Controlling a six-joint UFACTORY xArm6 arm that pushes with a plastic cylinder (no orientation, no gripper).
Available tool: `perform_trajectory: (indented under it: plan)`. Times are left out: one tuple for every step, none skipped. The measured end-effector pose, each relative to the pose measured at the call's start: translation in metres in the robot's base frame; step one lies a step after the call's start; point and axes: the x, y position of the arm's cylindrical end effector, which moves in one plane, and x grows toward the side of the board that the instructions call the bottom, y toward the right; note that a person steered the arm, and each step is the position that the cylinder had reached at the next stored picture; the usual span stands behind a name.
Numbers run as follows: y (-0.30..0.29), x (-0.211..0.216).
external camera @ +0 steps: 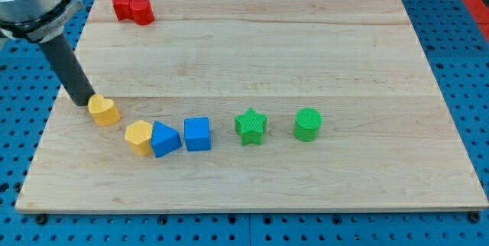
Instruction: Move yellow heart closer to the yellow hexagon
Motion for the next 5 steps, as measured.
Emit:
perform_trajectory:
  plan:
    - [0.001, 0.022]
    - [-0.002, 0.009]
    - [0.010, -0.001]
    - [0.038, 0.004]
    - [0.041, 0.028]
